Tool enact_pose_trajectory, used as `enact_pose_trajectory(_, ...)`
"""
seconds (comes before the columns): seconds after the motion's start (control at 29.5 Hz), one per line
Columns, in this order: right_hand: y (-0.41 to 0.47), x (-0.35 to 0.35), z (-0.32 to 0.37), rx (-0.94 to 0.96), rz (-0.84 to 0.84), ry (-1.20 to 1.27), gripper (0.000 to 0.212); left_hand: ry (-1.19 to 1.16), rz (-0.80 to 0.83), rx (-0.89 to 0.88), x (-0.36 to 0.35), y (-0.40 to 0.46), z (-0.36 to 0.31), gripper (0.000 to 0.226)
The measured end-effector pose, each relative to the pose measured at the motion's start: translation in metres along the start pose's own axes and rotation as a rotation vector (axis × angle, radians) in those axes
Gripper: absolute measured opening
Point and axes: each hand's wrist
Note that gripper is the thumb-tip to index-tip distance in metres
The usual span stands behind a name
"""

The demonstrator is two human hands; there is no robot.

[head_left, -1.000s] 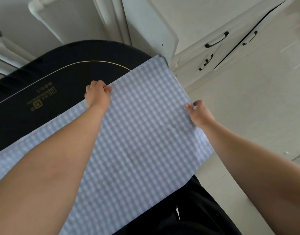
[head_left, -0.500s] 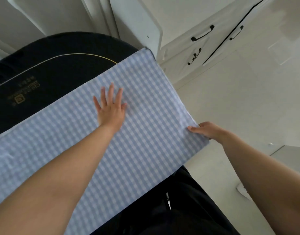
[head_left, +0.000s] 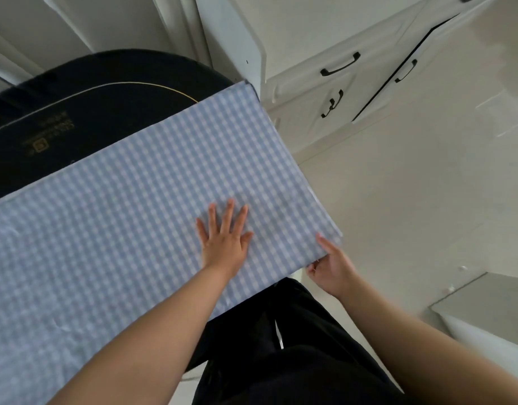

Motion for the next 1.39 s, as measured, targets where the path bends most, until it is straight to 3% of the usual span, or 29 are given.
enact_pose_trajectory(0.17, -0.006, -0.017, -0.014, 0.106, -0.222, -0.186, 0.014, -0.043, 0.042, 0.069, 0.006, -0.007, -0.009, 0.058)
enact_pose_trajectory(0.31, -0.013, -0.017, 0.004, 0.326, -0.405, -0.441, 0.015, -0.141, 0.042, 0.224, -0.003, -0.03, -0.017, 0.059)
enact_pose_trajectory(0.37, -0.015, -0.01, 0.008, 0.405, -0.406, -0.544, 0.017, -0.211, 0.035, 0.33, -0.01, -0.044, -0.019, 0.059)
enact_pose_trajectory(0.54, -0.017, -0.006, 0.004, 0.451, -0.275, -0.356, 0.022, -0.303, 0.021, 0.572, -0.022, -0.075, -0.019, 0.062)
enact_pose_trajectory(0.68, -0.014, -0.007, 0.008, 0.297, -0.382, -0.277, 0.021, -0.275, 0.063, 0.571, -0.023, -0.086, -0.019, 0.066)
enact_pose_trajectory(0.78, -0.015, -0.006, 0.013, 0.234, -0.335, -0.257, 0.011, -0.259, 0.124, 0.539, -0.016, -0.084, -0.016, 0.071)
enact_pose_trajectory(0.95, -0.024, -0.028, 0.006, 0.241, -0.174, -0.224, 0.016, -0.19, 0.216, 0.48, -0.006, -0.088, -0.009, 0.08)
enact_pose_trajectory(1.15, -0.046, -0.059, -0.024, 0.591, -0.132, -0.512, 0.026, -0.006, 0.176, 0.274, -0.016, -0.109, 0.023, 0.078)
enact_pose_trajectory(1.32, -0.076, -0.108, -0.066, 0.893, -0.063, -0.787, 0.032, 0.142, 0.1, -0.19, -0.049, -0.152, 0.047, 0.067)
enact_pose_trajectory(1.39, -0.087, -0.138, -0.092, 0.993, -0.002, -0.924, 0.033, 0.066, 0.075, -0.302, -0.054, -0.168, 0.063, 0.059)
Point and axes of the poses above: each hand's wrist, its own y-axis towards the middle knuckle, its own x-axis out of the back of the hand, z = x × y, and after that the axes turned 3 degrees about -x, right-handed
